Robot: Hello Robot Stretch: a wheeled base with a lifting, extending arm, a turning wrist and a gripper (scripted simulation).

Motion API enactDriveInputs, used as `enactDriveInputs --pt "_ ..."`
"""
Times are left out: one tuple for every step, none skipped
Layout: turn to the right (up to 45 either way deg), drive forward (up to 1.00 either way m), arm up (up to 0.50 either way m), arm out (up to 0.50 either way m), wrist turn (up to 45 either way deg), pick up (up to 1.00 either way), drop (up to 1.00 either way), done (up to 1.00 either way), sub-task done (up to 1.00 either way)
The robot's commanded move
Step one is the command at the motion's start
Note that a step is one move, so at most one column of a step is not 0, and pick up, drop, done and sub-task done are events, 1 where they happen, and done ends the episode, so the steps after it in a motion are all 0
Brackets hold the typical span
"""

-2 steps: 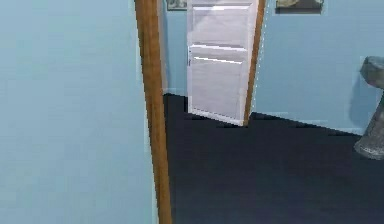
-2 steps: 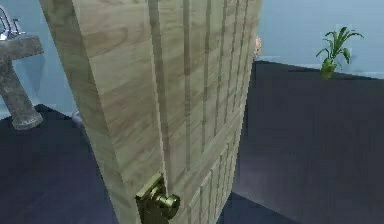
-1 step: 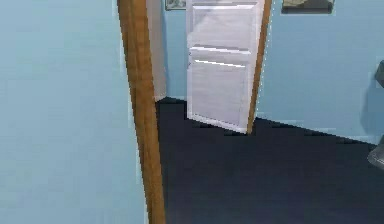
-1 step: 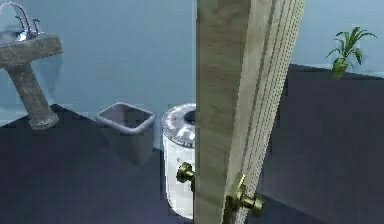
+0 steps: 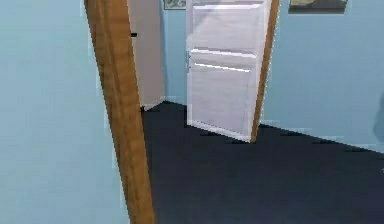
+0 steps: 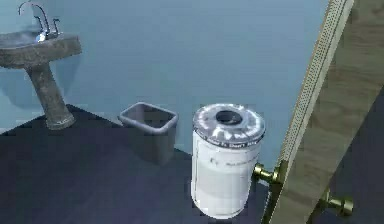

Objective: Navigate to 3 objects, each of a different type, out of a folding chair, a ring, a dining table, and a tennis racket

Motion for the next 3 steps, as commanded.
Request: enactDriveInputs --pt "45.0 0.0 0.0 0.0 0.0 0.0 0.0 0.0 0.0" --pt "15.0 0.0 0.0 0.0 0.0 0.0 0.0 0.0 0.0" --pt "0.0 0.25 0.0 0.0 0.0 0.0 0.0 0.0 0.0"
